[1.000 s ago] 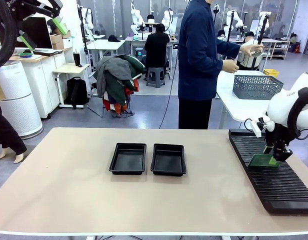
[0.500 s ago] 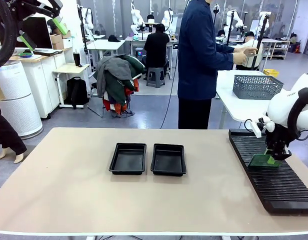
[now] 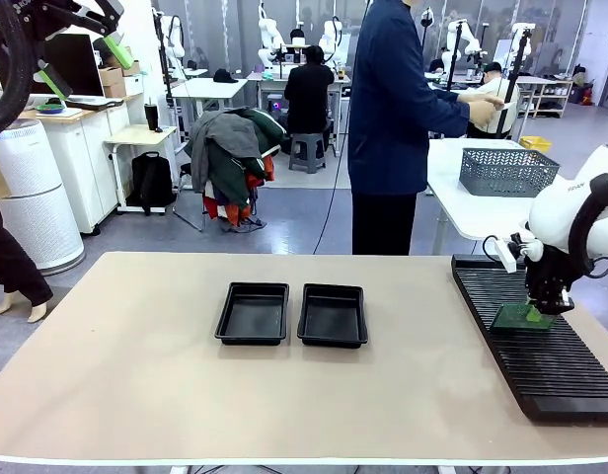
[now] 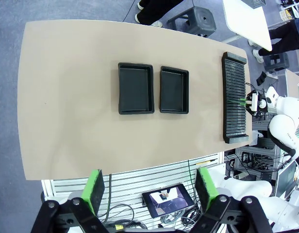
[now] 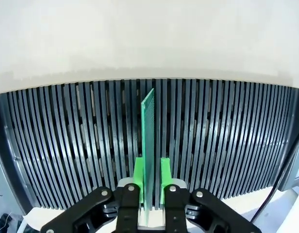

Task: Inspect and transfer BCBs to ESD trays.
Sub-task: Pick up the Blank PCB from the PCB Rack and place it in the left ESD tray.

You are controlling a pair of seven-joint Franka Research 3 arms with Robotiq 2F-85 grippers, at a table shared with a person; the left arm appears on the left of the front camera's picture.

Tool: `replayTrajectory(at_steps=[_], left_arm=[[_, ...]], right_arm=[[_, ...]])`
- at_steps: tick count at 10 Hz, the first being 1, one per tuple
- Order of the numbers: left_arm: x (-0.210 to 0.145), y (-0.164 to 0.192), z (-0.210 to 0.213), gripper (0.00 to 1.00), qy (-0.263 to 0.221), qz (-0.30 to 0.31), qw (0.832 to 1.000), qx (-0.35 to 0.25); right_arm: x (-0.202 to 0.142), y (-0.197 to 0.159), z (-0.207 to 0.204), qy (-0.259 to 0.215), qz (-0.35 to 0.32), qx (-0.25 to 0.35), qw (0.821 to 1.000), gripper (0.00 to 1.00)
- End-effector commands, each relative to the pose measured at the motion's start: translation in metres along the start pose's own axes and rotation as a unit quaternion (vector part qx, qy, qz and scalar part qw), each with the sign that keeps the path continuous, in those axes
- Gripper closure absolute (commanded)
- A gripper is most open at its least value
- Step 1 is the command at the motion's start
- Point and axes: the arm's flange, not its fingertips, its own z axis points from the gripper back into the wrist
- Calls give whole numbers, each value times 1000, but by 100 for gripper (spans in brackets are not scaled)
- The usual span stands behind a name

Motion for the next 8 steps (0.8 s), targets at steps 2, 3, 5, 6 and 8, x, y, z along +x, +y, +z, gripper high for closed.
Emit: replayTrajectory(at_steps=[2,3,5,6,8], left_arm=[[-1,1,-1,0,1,-5,1000,0],[-1,1,-1,0,1,-5,1000,0],[-1,1,-1,0,1,-5,1000,0],[-1,1,-1,0,1,-5,1000,0],[-1,1,-1,0,1,-5,1000,0]], right_arm=[[-1,7,-5,0,6,-18,1000,89],[-1,7,-6,2,5,-18,1000,97],[-2,6,-6,1,6,-14,1000,100],[-3,6,-7,1,6,-13,1000,100],[0,1,-1,0,0,-2,1000,100]])
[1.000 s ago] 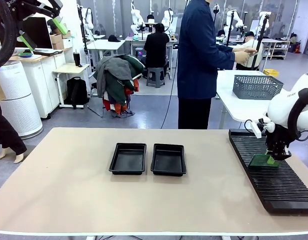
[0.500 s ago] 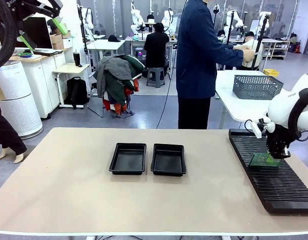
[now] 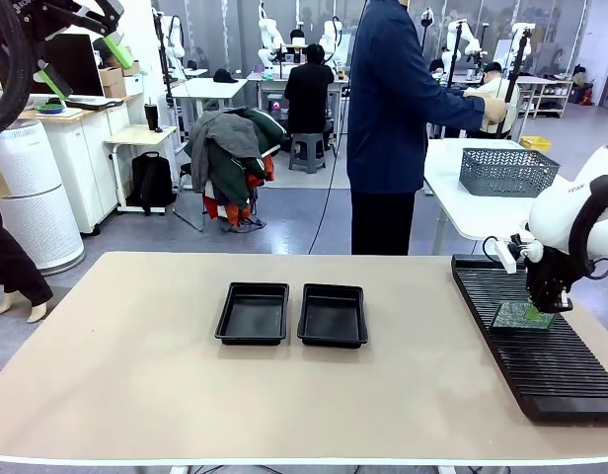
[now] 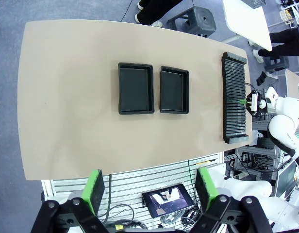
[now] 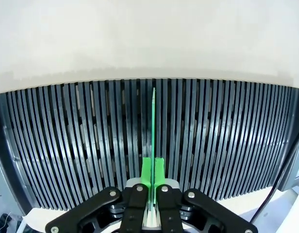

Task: Inspect and transfer BCBs to ESD trays.
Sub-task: Pick up the Blank PCB from the PCB Rack and place it in the left ESD tray.

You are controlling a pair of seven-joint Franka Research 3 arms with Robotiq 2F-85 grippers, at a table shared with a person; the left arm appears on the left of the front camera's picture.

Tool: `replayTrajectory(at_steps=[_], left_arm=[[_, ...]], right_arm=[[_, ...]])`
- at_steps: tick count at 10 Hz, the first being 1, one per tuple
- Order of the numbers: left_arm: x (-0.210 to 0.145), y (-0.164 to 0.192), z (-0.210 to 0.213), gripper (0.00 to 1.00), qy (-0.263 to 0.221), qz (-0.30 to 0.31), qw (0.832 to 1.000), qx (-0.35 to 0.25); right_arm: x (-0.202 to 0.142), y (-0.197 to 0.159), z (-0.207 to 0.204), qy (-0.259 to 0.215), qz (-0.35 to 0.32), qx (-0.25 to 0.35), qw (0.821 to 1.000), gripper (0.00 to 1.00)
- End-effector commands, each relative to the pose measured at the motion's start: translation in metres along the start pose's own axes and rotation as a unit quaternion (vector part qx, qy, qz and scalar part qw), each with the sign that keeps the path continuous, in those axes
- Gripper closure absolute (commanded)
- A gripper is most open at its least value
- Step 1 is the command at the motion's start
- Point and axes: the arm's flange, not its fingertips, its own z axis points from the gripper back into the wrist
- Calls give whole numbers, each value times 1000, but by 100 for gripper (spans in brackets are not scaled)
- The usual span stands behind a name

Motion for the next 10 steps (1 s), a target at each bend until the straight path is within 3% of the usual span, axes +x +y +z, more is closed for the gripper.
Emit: replayTrajectory(at_steps=[1,5,8,10], left_arm=[[-1,1,-1,0,1,-5,1000,0],[-1,1,-1,0,1,-5,1000,0],[-1,1,-1,0,1,-5,1000,0],[-1,1,-1,0,1,-5,1000,0]], right_arm=[[0,0,0,0,0,0,1000,100],[-5,1,10,-7,-13,-7,1000,100],[-5,3,59,2,-12,-11,1000,100],[-6,-2,119,7,-22,1,1000,99]])
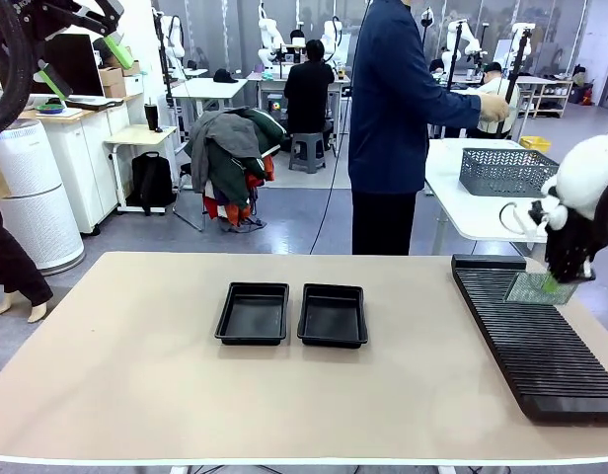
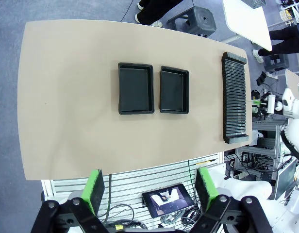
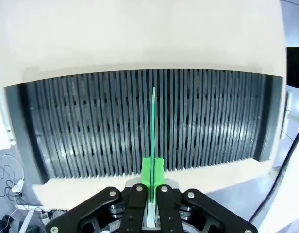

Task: Inspect and transfer BCBs to ESD trays.
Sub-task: Pick up the Blank PCB from the PCB Rack and place it in the left ESD tray.

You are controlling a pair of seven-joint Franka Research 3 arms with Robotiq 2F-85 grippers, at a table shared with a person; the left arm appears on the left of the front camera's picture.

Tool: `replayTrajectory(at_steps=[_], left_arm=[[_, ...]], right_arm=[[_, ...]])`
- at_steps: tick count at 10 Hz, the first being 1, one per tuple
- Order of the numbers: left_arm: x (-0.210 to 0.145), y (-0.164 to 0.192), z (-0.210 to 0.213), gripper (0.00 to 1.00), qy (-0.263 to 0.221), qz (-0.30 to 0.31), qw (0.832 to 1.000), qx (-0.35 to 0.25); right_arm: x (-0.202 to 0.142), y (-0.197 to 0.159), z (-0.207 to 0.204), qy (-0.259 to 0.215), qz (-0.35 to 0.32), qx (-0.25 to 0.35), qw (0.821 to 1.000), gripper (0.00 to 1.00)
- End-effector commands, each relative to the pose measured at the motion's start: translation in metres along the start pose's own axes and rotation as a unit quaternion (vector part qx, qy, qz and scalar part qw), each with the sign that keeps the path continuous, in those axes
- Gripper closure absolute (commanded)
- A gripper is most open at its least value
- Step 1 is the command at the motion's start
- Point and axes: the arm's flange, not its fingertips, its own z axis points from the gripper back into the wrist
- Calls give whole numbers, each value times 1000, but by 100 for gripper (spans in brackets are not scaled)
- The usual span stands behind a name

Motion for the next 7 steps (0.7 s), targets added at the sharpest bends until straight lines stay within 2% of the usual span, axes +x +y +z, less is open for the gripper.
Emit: replayTrajectory(at_steps=[1,4,7], left_arm=[[-1,1,-1,0,1,-5,1000,0],[-1,1,-1,0,1,-5,1000,0],[-1,1,-1,0,1,-5,1000,0]], right_arm=[[1,-7,59,25,-18,20,999,99],[-5,-10,160,48,-21,16,999,99],[-17,-9,229,38,-26,5,999,99]])
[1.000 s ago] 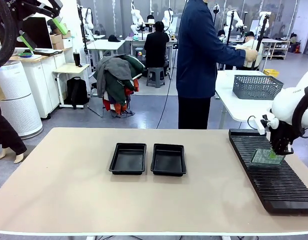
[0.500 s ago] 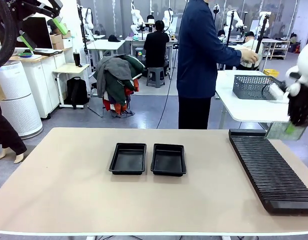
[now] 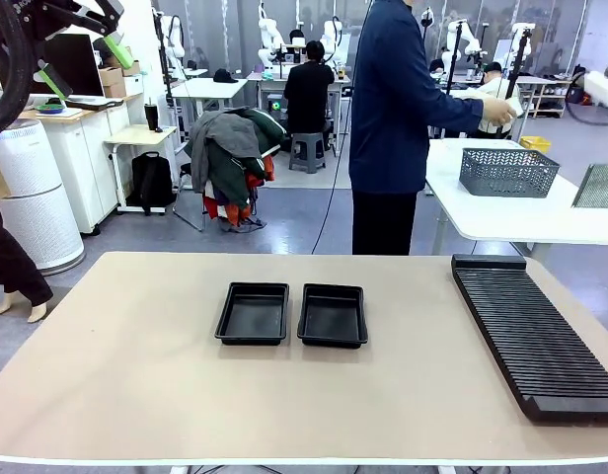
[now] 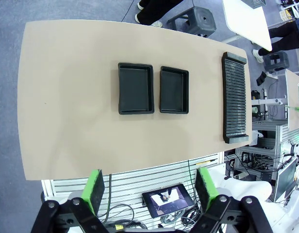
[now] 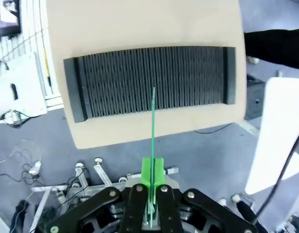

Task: Inspect and transfer BCBs to ESD trays.
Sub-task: Pick up the Blank PCB from the PCB Rack and place it in the left ESD tray.

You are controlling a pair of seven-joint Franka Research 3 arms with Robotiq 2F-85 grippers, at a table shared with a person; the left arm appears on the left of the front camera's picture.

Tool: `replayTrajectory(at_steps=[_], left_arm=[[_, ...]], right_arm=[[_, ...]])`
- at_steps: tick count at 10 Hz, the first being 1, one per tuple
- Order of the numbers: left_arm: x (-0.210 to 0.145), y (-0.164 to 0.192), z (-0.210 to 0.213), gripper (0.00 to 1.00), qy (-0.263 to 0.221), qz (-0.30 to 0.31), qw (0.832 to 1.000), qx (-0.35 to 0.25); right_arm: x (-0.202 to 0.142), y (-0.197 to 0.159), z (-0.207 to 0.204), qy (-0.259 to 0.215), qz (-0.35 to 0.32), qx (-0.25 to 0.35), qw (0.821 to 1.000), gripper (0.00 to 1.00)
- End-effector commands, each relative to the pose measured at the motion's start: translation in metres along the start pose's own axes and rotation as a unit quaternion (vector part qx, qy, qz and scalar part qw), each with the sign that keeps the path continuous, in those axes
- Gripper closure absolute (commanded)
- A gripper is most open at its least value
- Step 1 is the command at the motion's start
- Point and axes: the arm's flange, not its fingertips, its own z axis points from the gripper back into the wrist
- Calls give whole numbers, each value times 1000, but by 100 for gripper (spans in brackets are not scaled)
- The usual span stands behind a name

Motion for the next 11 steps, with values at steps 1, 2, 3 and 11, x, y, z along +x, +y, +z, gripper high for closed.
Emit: replayTrajectory(at_steps=[1,2,3,11], left_arm=[[-1,1,-1,0,1,-4,1000,0],[-1,1,-1,0,1,-4,1000,0],[-1,1,-1,0,1,-4,1000,0],[-1,1,-1,0,1,-4,1000,0]], right_arm=[[-11,-6,19,3,2,-1,1000,99],[-14,-5,28,5,6,-8,1000,99],[-19,-6,32,6,8,-9,1000,99],[-15,-1,34,-3,-3,-17,1000,99]])
